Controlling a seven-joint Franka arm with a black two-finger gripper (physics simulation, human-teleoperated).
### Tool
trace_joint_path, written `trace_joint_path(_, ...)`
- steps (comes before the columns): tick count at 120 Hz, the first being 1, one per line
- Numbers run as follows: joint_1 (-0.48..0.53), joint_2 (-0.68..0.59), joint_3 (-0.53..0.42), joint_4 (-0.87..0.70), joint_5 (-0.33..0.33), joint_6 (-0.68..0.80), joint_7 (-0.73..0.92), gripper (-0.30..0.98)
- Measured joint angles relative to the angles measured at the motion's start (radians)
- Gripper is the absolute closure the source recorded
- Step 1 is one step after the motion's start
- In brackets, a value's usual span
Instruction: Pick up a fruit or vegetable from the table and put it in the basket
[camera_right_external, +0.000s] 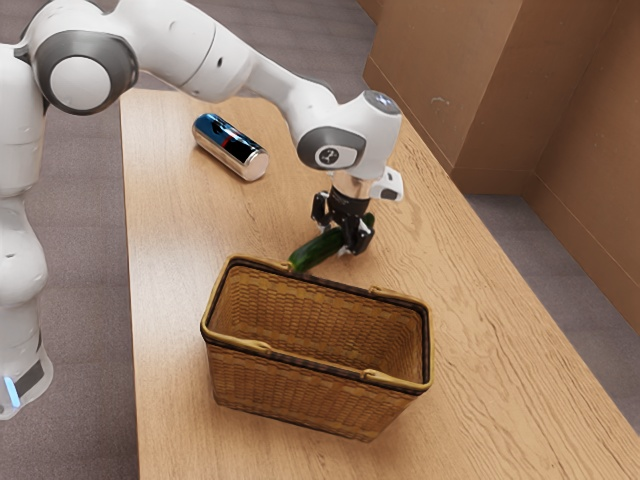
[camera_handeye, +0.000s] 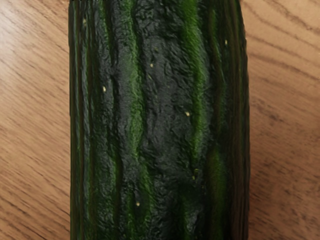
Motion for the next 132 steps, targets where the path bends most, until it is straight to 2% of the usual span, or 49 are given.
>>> trace_joint_path(32, -0.014, -0.076, -0.017, 0.021, 0.003, -0.005, 0.035, 0.46)
trace_joint_path(54, -0.050, -0.198, -0.021, 0.057, -0.101, -0.065, 0.153, 0.48)
trace_joint_path(74, -0.173, -0.235, 0.061, 0.117, -0.208, -0.174, 0.338, 0.49)
trace_joint_path(100, -0.438, -0.277, 0.080, 0.111, -0.301, -0.260, 0.551, 0.49)
trace_joint_path(132, -0.474, -0.268, 0.068, 0.116, -0.349, -0.293, 0.720, 0.49)
